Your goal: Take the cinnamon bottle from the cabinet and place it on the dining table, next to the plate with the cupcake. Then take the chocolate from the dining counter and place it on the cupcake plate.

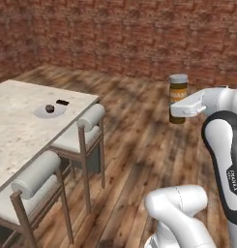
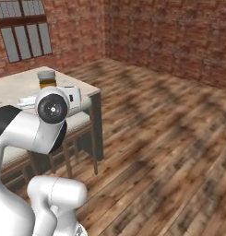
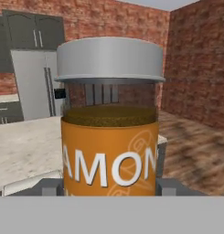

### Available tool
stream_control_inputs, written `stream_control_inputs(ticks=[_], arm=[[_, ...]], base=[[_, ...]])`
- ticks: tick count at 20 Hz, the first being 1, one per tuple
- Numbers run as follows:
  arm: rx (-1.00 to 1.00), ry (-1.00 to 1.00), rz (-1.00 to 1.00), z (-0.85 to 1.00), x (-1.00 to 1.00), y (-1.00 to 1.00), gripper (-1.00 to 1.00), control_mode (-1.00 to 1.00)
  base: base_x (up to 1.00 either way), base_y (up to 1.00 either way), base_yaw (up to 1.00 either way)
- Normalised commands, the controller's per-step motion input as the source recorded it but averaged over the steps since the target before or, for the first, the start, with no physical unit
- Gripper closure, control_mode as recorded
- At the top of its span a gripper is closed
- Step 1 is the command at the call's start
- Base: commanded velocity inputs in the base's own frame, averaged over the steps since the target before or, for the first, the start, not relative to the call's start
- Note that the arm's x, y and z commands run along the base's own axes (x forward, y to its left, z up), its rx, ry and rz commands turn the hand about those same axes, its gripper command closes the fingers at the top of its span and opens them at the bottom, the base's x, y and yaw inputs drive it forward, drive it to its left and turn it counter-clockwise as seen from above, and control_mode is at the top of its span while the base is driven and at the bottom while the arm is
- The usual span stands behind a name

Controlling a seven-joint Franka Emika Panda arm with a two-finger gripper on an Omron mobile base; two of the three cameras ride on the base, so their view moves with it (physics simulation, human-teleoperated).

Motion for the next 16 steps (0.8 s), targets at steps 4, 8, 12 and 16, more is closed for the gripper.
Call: stream_control_inputs(ticks=[4, 8, 12, 16], arm=[[0.0, 0.0, 0.0, 0.0, 0.0, 0.0, 1.0, 1.0], [0.0, 0.0, 0.0, 0.0, 0.0, 0.0, 1.0, 1.0], [0.0, 0.0, 0.0, 0.0, 0.0, 0.0, 1.0, 1.0], [0.0, 0.0, 0.0, 0.0, 0.0, 0.0, 1.0, 1.0]], base=[[0.84, -0.36, 0.58], [0.87, -0.37, 0.58], [0.84, -0.35, 0.58], [0.92, -0.41, 0.53]])
